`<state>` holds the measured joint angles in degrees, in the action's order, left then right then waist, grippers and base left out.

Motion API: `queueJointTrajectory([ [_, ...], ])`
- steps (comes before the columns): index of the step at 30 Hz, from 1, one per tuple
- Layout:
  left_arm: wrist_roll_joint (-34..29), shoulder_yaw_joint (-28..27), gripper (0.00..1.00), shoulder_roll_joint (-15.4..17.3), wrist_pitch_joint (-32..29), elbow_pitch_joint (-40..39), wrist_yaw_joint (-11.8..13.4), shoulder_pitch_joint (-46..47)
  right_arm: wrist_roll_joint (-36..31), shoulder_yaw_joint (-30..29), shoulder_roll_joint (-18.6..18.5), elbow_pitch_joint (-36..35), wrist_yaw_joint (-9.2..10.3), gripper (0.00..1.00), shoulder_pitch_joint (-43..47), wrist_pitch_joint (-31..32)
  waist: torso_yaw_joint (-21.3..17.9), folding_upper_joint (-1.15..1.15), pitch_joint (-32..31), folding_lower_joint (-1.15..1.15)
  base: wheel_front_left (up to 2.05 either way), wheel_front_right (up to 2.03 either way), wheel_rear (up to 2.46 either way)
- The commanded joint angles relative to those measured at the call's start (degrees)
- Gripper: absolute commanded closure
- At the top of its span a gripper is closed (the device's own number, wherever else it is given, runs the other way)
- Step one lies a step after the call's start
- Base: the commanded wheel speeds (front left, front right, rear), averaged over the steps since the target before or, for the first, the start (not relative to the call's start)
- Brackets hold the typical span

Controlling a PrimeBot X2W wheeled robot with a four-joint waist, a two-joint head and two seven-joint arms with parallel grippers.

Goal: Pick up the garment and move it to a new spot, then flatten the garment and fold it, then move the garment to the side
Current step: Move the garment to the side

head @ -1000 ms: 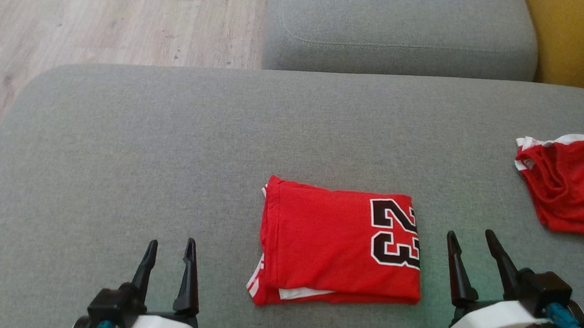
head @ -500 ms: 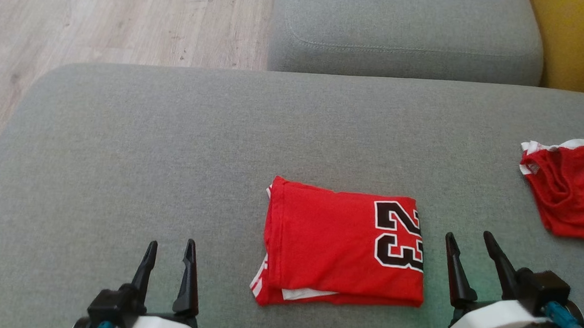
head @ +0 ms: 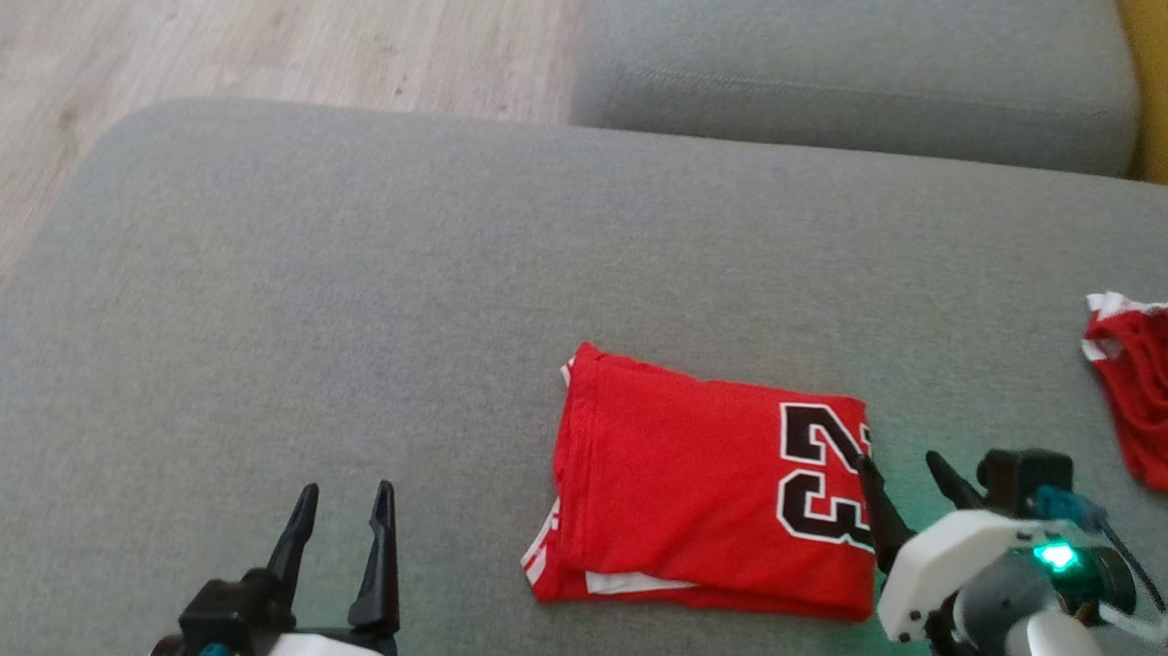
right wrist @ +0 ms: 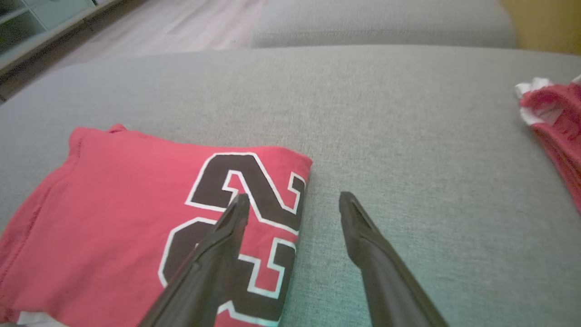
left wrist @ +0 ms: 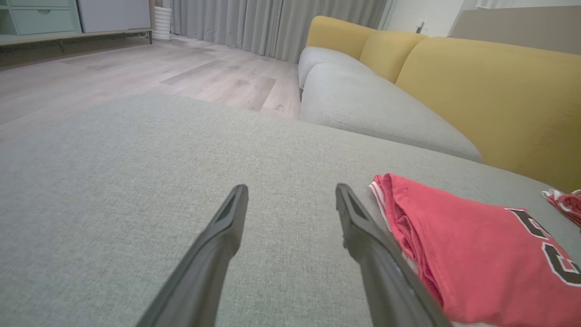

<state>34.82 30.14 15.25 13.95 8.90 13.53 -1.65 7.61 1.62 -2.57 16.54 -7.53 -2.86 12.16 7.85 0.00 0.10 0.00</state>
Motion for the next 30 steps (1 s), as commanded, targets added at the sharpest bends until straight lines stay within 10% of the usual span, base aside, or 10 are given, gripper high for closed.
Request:
queueJointTrajectory([
  [1, 0.15, -1.56, 0.00, 0.40, 0.50, -1.60, -0.12, 2.33, 0.09, 1.23, -0.31, -1.11, 0.04, 0.00, -3.06, 1.23, 0.88, 0.00, 0.91, 0.00, 0.00, 0.00, 0.00],
  [12, -0.30, -1.65, 0.00, -1.79, 0.88, -0.12, -1.27, 3.55, 0.01, -0.65, -0.31, 5.18, 0.04, 0.00, -6.89, 12.33, 4.95, 0.00, 5.10, 0.00, 0.00, 0.00, 0.00],
  [13, -0.38, -1.73, 0.00, -1.95, 0.90, 0.03, -1.38, 3.59, 0.31, -0.60, -0.31, 5.33, 0.04, 0.07, -6.97, 12.69, 5.01, 0.00, 5.23, 0.00, 0.00, 0.00, 0.00],
  [14, -0.45, -1.83, 0.00, -2.08, 0.92, 0.17, -1.49, 3.62, 0.69, -0.45, -0.31, 5.42, 0.04, 0.56, -7.01, 13.02, 5.02, 0.00, 5.33, 0.00, 0.00, 0.00, 0.00],
  [16, -0.66, -2.06, 0.00, -2.24, 0.96, 0.36, -1.70, 3.67, 1.05, -0.13, -0.31, 5.30, 0.04, 0.98, -7.18, 13.38, 4.71, 0.00, 5.60, 0.00, 0.00, 0.00, 0.00],
  [30, -3.46, -3.45, 0.00, -1.92, 1.03, -3.69, -1.77, 6.81, -1.33, -3.13, -3.71, -3.16, 0.04, 1.00, -14.75, 11.71, -9.84, 0.00, 13.23, 0.00, 0.00, 0.00, 0.00],
])
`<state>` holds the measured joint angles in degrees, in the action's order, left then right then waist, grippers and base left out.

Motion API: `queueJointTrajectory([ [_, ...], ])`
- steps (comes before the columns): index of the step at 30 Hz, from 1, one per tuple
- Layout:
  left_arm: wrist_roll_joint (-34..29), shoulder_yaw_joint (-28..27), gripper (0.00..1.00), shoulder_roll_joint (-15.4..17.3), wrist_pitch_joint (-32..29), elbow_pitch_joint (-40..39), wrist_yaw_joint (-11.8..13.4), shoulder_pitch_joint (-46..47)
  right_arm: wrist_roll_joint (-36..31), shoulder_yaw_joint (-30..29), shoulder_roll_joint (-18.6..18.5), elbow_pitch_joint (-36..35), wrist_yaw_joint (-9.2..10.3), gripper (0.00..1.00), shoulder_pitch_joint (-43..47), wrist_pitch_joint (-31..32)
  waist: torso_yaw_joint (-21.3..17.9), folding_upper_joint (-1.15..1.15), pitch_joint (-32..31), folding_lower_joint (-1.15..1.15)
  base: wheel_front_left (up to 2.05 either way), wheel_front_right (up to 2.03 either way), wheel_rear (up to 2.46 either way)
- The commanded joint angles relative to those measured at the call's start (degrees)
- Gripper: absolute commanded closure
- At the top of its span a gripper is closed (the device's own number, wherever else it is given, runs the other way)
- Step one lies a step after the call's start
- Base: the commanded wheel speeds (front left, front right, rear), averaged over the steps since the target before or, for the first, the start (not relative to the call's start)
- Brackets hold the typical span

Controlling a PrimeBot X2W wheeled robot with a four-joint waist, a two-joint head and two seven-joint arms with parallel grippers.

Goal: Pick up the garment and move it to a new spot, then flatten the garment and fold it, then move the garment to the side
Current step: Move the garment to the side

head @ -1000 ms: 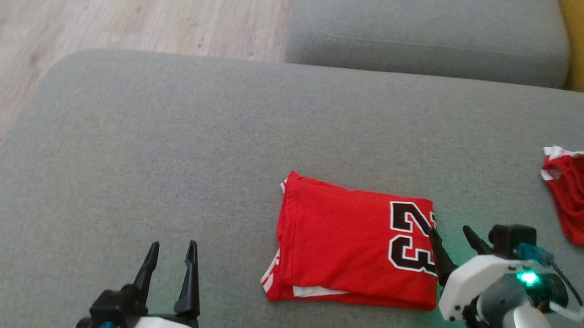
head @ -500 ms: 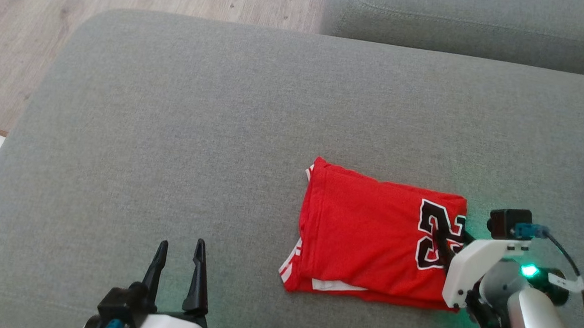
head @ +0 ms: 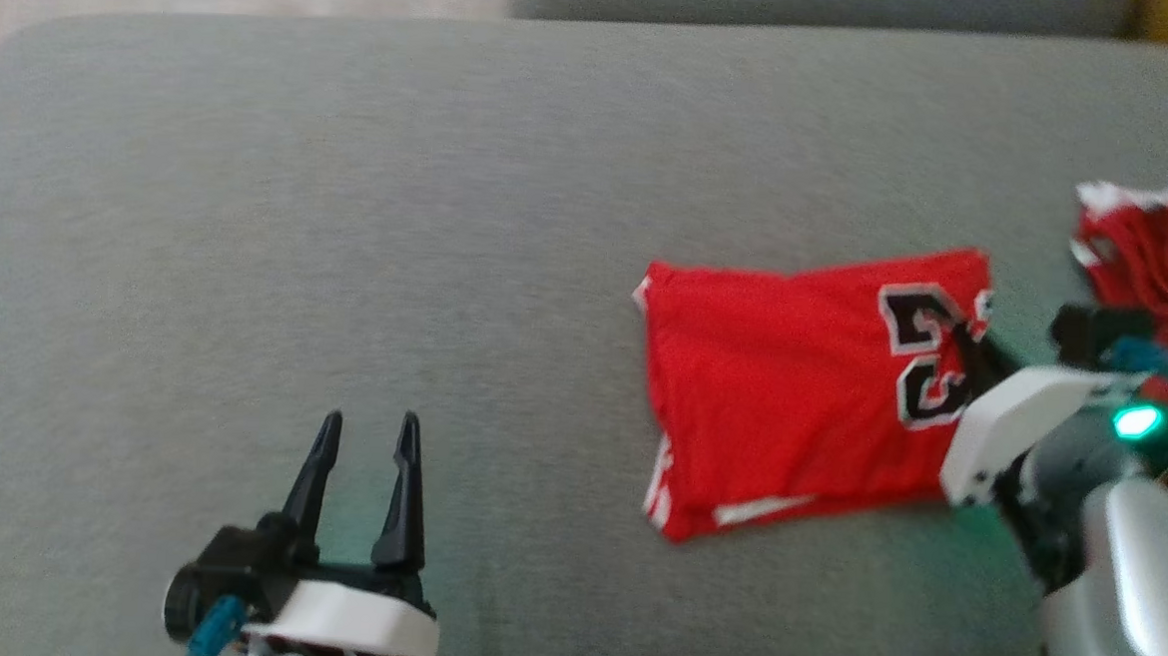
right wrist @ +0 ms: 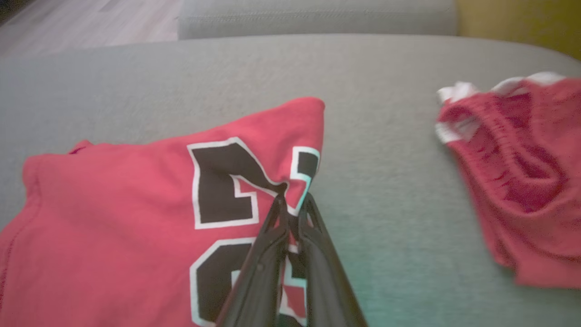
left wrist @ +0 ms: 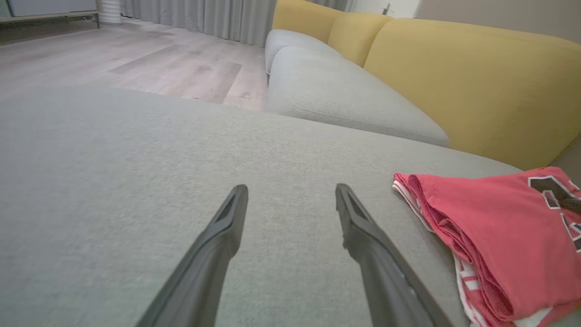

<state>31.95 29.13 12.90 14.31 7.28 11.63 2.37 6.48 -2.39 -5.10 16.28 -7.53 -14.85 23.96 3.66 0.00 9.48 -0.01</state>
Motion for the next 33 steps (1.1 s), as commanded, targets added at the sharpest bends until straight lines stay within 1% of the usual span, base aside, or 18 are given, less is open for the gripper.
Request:
queueJointTrajectory([
  [1, -0.83, -2.56, 0.00, 0.65, 0.66, -2.41, 0.17, 3.19, -0.11, 0.91, -1.67, -3.67, 0.04, 1.00, -3.52, 0.03, -7.43, 0.00, 4.76, 0.01, 0.00, 0.00, 0.00],
  [5, -1.71, -2.63, 0.00, 1.61, 0.23, -3.14, 0.19, 5.07, 0.47, 1.28, -2.57, -5.99, 0.04, 1.00, -6.33, 0.25, -14.63, 0.00, 8.01, 0.01, 0.00, 0.00, 0.00],
  [9, -2.77, -1.99, 0.00, 2.42, -1.03, -3.59, 0.00, 7.22, 1.43, 1.87, -2.21, -6.93, 0.04, 1.00, -8.22, -0.31, -20.41, 0.00, 10.22, 0.01, 0.00, 0.00, 0.00],
  [12, -3.51, -1.50, 0.00, 2.99, -2.10, -4.08, 0.01, 8.53, 1.72, 1.87, -1.61, -6.71, 0.04, 1.00, -9.17, -1.31, -23.10, 0.00, 11.12, 0.01, 0.00, 0.00, 0.00],
  [16, -3.91, -1.48, 0.00, 3.62, -2.85, -4.62, 0.26, 9.19, 2.04, 2.56, -0.89, -5.99, 0.04, 1.00, -10.13, -2.44, -24.52, 0.00, 11.49, 0.01, 0.00, 0.00, 0.00],
  [20, -4.10, -1.52, 0.00, 4.29, -3.47, -5.03, 0.58, 9.33, 1.78, 3.54, -0.42, -5.06, 0.04, 1.00, -12.01, -3.78, -24.22, 0.00, 11.29, 0.01, 0.00, 0.00, 0.00],
  [27, -3.54, -2.00, 0.00, 4.21, -3.18, -5.33, 1.28, 8.80, 1.06, 2.95, -1.45, -3.05, 0.04, 1.00, -17.39, -4.24, -20.35, 0.00, 10.50, 0.01, 0.00, 0.00, 0.00],
  [30, -3.23, -2.04, 0.00, 3.85, -2.74, -5.30, 1.37, 8.43, 0.10, 2.01, -3.53, -1.80, 0.04, 1.00, -19.97, -3.40, -18.36, 0.00, 10.06, 0.01, 0.00, 0.00, 0.00],
  [33, -3.02, -1.88, 0.00, 3.31, -2.30, -5.07, 1.33, 8.30, -1.20, 0.52, -7.07, -0.95, 0.04, 1.00, -21.63, -2.55, -16.24, 0.00, 9.65, 0.01, 0.00, 0.00, 0.00],
])
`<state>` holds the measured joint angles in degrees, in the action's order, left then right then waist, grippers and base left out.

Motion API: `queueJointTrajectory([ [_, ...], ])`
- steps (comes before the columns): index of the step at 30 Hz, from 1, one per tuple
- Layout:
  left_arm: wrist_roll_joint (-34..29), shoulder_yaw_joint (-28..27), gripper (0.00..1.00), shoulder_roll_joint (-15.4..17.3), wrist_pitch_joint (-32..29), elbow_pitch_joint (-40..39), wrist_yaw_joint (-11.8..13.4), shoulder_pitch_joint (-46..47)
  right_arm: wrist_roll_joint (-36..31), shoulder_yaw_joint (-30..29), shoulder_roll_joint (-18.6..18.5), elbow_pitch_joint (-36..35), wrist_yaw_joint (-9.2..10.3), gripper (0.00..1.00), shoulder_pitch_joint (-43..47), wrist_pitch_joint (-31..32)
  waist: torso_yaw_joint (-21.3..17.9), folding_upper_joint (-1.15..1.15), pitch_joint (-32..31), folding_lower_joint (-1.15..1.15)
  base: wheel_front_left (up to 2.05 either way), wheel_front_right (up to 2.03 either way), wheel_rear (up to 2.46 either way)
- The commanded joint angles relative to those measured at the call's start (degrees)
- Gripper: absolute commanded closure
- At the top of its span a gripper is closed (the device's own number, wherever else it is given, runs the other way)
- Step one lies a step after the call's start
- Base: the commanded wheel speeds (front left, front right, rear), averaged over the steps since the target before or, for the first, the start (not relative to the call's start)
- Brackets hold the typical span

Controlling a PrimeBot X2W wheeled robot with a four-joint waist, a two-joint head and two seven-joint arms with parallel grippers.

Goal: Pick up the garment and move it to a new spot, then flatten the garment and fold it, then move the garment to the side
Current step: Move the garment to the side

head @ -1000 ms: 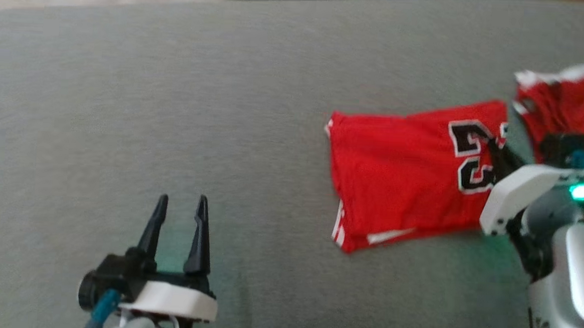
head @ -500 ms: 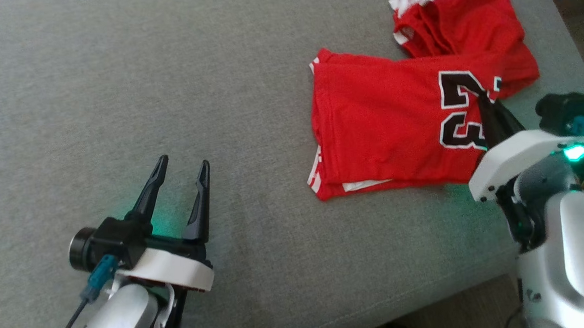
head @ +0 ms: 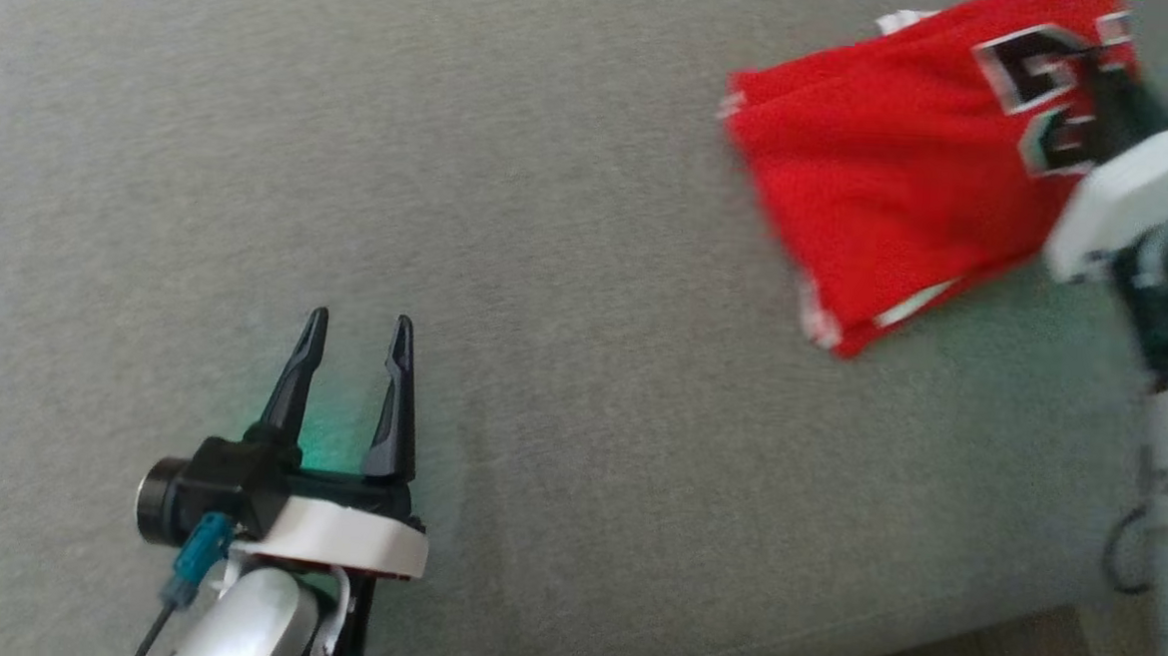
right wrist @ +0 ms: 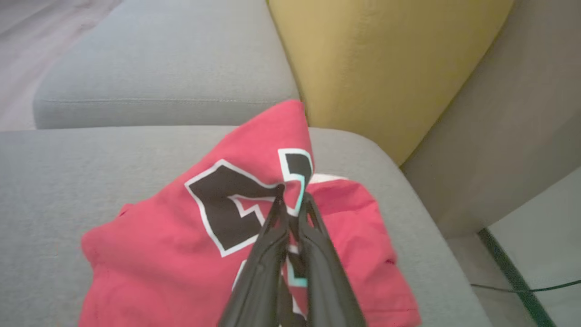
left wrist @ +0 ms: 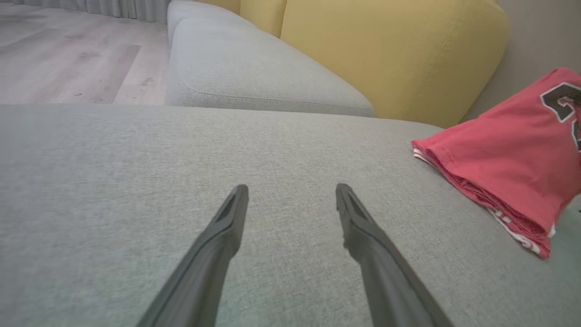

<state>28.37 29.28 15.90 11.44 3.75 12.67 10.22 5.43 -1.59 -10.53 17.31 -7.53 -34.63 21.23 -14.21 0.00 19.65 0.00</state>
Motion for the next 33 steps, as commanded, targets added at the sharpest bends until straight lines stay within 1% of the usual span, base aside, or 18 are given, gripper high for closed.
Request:
queueJointTrajectory([
  [1, 0.64, -1.95, 0.00, 0.10, 0.71, -1.39, 0.24, 0.39, -0.33, -0.99, -2.80, -1.93, 0.04, 1.00, -2.04, 0.57, 2.33, 0.00, -0.70, 0.00, 0.00, 0.00, 0.00],
  [5, 0.86, -1.68, 0.00, -0.62, 1.25, -0.79, 0.20, 0.02, -1.43, -5.24, -7.81, -2.41, 0.04, 1.00, -1.82, 2.44, 5.03, 0.00, -1.11, 0.00, 0.00, 0.00, 0.00],
  [7, 0.91, -1.72, 0.00, -0.80, 1.48, -0.75, 0.26, -0.09, -1.77, -7.71, -9.70, -2.32, 0.04, 1.00, -1.56, 3.16, 6.16, 0.00, -1.01, 0.00, 0.00, 0.00, 0.00],
  [9, 0.88, -1.78, 0.00, -0.76, 1.63, -0.81, 0.26, -0.07, -2.17, -10.13, -10.81, -1.95, 0.04, 1.00, -1.47, 3.49, 7.04, 0.00, -0.70, 0.00, 0.00, 0.00, 0.00],
  [12, 0.82, -1.82, 0.00, -0.56, 1.70, -0.87, 0.22, 0.18, -3.65, -13.52, -11.49, -0.93, 0.04, 1.00, -1.85, 3.05, 7.99, 0.00, -0.01, 0.00, 0.00, 0.00, 0.00],
  [13, 0.80, -1.82, 0.00, -0.49, 1.70, -0.88, 0.21, 0.25, -4.44, -14.49, -11.36, -0.55, 0.04, 0.84, -1.99, 2.87, 8.19, 0.00, 0.18, 0.00, 0.00, 0.00, 0.00],
  [14, 0.76, -1.78, 0.00, -0.43, 1.68, -0.90, 0.22, 0.31, -5.22, -15.44, -11.06, -0.22, 0.04, 0.47, -2.12, 2.65, 8.39, 0.00, 0.38, 0.00, 0.00, 0.00, 0.00],
  [15, 0.72, -1.74, 0.00, -0.37, 1.67, -0.92, 0.22, 0.37, -5.92, -16.42, -10.65, 0.06, 0.04, 0.00, -2.31, 2.11, 8.53, 0.00, 0.53, 0.00, 0.00, 0.00, 0.00],
  [17, 0.68, -1.63, 0.00, -0.28, 1.65, -0.88, 0.23, 0.42, -7.29, -18.04, -9.65, 0.62, 0.04, 0.00, -2.54, 0.57, 8.76, 0.00, 0.67, 0.00, 0.00, 0.00, 0.00],
  [20, 0.70, -1.48, 0.00, -0.13, 1.56, -0.82, 0.33, 0.18, -8.41, -18.59, -7.99, 1.18, 0.04, 0.00, -2.33, -2.20, 8.76, 0.00, 0.43, 0.00, 0.00, 0.00, 0.00],
  [24, 0.75, -1.44, 0.00, 0.20, 1.28, -0.81, 0.62, -0.17, -8.28, -16.49, -6.01, 1.36, 0.04, 0.00, -1.57, -3.94, 8.26, 0.00, -0.56, 0.00, 0.00, 0.00, 0.00],
  [27, 0.74, -1.37, 0.00, 0.37, 1.12, -0.94, 0.77, -0.36, -7.75, -15.03, -5.53, 1.28, 0.04, 0.00, -1.39, -4.42, 8.00, 0.00, -1.31, 0.00, 0.00, 0.00, 0.00],
  [33, 1.19, -1.68, 0.00, 0.77, 0.99, -1.04, 0.96, -0.74, -6.71, -10.12, -3.75, -1.34, 0.04, 0.00, -0.79, -7.25, 8.05, 0.00, -4.68, 0.00, 0.00, 0.00, 0.00],
])
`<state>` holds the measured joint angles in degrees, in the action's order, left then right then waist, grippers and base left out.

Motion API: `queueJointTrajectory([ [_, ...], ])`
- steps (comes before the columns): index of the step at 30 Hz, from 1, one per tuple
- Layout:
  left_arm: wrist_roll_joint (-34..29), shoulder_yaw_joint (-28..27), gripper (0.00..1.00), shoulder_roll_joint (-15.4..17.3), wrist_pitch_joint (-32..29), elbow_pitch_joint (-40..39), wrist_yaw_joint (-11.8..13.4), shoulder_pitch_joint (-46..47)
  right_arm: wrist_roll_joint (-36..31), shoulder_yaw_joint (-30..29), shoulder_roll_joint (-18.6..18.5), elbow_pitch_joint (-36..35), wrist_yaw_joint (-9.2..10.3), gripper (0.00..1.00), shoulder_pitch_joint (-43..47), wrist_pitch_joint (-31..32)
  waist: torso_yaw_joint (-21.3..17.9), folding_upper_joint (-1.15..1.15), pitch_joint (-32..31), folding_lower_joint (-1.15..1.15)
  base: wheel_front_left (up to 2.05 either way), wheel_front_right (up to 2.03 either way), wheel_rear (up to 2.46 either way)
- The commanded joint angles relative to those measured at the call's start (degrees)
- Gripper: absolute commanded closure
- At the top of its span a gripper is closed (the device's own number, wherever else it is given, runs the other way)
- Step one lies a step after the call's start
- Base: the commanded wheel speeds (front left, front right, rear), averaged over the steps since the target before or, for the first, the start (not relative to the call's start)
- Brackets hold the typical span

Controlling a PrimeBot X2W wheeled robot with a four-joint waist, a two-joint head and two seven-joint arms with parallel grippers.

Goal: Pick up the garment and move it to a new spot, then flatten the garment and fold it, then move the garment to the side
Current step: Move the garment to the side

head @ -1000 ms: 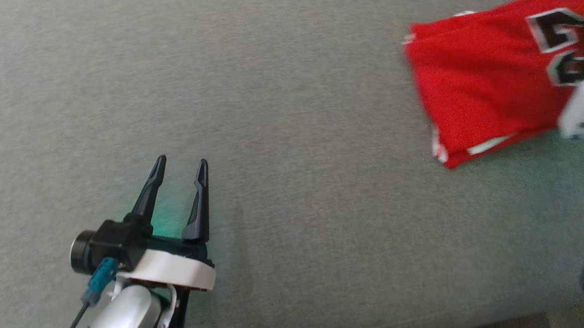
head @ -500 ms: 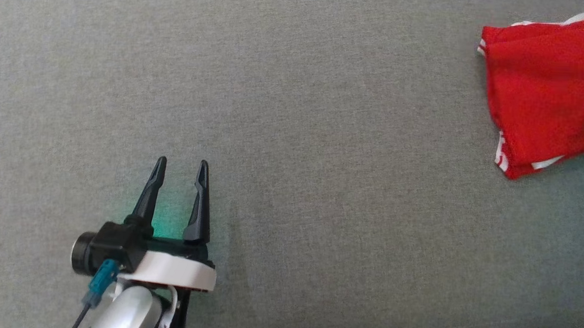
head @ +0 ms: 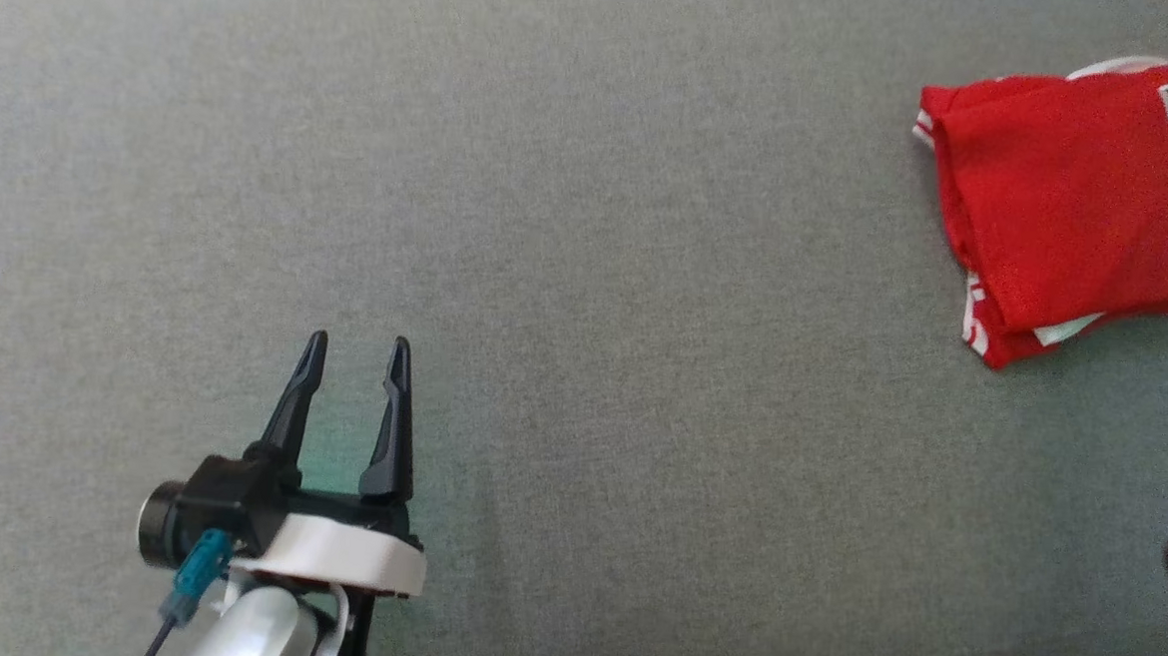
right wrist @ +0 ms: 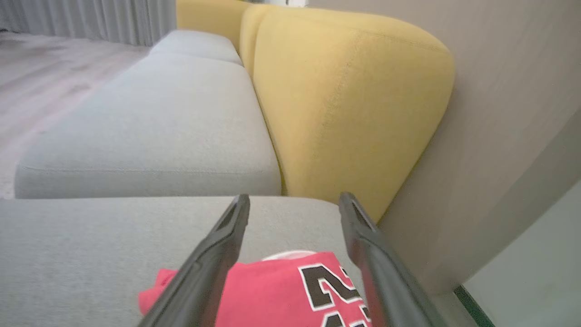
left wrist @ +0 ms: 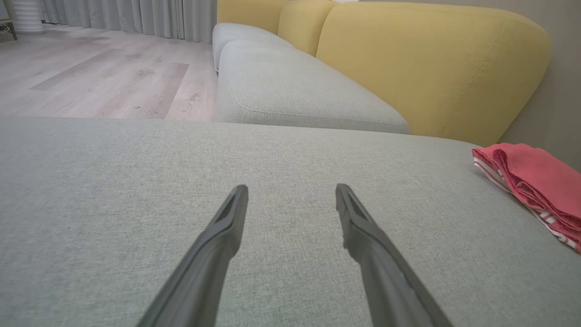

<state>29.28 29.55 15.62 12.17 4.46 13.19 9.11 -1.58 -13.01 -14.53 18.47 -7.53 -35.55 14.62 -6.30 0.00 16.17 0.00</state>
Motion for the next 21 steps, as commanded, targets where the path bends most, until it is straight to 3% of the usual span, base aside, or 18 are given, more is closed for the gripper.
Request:
queueJointTrajectory([
  [1, 0.43, -2.09, 0.00, 1.10, 0.30, -1.69, 0.50, 0.22, 0.46, 2.02, 0.77, -3.07, 0.04, 0.00, 0.33, -1.16, 0.31, 0.00, -2.03, 0.00, 0.00, 0.00, 0.00],
  [7, 2.15, -3.83, 0.00, 1.18, 0.96, -0.94, 0.81, -1.43, 1.35, 6.40, 3.95, -6.16, 0.04, 0.00, 3.82, -4.58, 2.31, 0.00, -7.71, 0.00, 0.00, 0.00, 0.00],
  [14, 4.28, -5.73, 0.00, 0.62, 1.82, 1.64, 1.50, -5.67, 1.38, 9.57, 9.64, -9.09, 0.04, 0.00, 14.23, -9.18, 6.82, 0.00, -15.60, 0.00, 0.00, 0.00, 0.00],
  [21, 4.37, -6.61, 0.00, 0.47, 2.23, 2.42, 2.79, -8.75, 4.95, 11.12, 11.60, -11.37, 0.04, 0.00, 26.06, -13.87, 9.68, 0.00, -17.56, 0.00, 0.00, 0.00, 0.00],
])
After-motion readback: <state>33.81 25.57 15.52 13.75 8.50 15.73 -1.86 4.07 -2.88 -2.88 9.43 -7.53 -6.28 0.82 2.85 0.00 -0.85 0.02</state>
